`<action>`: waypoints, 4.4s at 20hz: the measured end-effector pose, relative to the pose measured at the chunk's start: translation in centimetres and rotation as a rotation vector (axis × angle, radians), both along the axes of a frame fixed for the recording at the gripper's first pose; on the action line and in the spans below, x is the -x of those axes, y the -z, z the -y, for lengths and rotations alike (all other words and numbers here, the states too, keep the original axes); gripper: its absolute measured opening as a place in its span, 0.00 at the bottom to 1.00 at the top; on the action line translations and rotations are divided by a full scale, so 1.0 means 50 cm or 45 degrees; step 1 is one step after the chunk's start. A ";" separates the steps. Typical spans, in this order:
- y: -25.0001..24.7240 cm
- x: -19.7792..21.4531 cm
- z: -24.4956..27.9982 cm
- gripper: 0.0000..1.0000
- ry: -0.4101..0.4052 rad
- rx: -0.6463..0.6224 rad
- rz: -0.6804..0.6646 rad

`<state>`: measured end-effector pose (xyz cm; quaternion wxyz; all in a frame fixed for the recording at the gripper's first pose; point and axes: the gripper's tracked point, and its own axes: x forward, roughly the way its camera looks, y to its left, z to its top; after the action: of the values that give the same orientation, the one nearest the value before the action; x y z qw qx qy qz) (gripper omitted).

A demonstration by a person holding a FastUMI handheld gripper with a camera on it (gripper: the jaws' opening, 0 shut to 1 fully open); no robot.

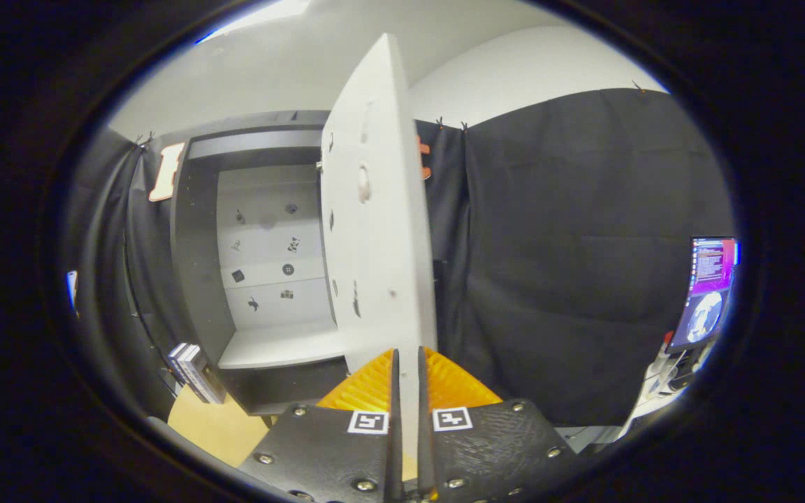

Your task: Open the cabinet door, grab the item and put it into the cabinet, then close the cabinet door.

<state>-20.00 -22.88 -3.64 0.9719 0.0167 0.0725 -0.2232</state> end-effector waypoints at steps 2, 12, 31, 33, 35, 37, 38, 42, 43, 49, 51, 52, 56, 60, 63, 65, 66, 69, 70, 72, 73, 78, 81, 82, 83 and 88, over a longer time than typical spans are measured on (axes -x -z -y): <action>0.011 -0.009 -0.023 0.09 -0.032 0.004 -0.001; 0.206 -0.081 -0.173 0.09 -0.296 -0.095 -0.222; 0.816 -0.078 -0.303 0.45 -0.673 -0.211 -1.030; 0.859 -0.075 -0.309 0.45 -0.690 -0.223 -1.085; 0.896 -0.078 -0.311 0.45 -0.695 -0.234 -1.126; 0.922 -0.074 -0.314 0.45 -0.704 -0.242 -1.168; 0.931 -0.075 -0.315 0.45 -0.708 -0.240 -1.178; 0.954 -0.081 -0.301 0.40 -0.694 -0.201 -1.211; 0.953 -0.084 -0.303 0.21 -0.679 -0.218 -1.207; 0.929 -0.105 -0.281 0.07 -0.583 -0.264 -1.190; 0.888 -0.124 -0.280 0.07 -0.592 -0.236 -1.159; 0.864 -0.137 -0.283 0.07 -0.602 -0.223 -1.141; 0.731 -0.213 -0.308 0.07 -0.626 -0.200 -1.047; 0.570 -0.312 -0.324 0.07 -0.666 -0.145 -0.933; 0.457 -0.394 -0.340 0.07 -0.703 -0.098 -0.839; 0.387 -0.455 -0.345 0.07 -0.720 -0.092 -0.762; 0.355 -0.481 -0.349 0.07 -0.723 -0.099 -0.727; 0.301 -0.554 -0.357 0.07 -0.723 -0.109 -0.670; 0.292 -0.572 -0.357 0.07 -0.721 -0.108 -0.677; 0.285 -0.603 -0.354 0.07 -0.720 -0.120 -0.699; 0.289 -0.622 -0.350 0.07 -0.716 -0.121 -0.716; 0.304 -0.688 -0.337 0.07 -0.688 -0.147 -0.811; 0.319 -0.718 -0.336 0.07 -0.677 -0.147 -0.846; 0.325 -0.725 -0.340 0.07 -0.681 -0.153 -0.862; 0.333 -0.727 -0.346 0.07 -0.687 -0.160 -0.878; 0.351 -0.743 -0.355 0.08 -0.693 -0.159 -0.909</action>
<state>17.15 -5.13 -21.21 0.9064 -0.0224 0.4183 0.0536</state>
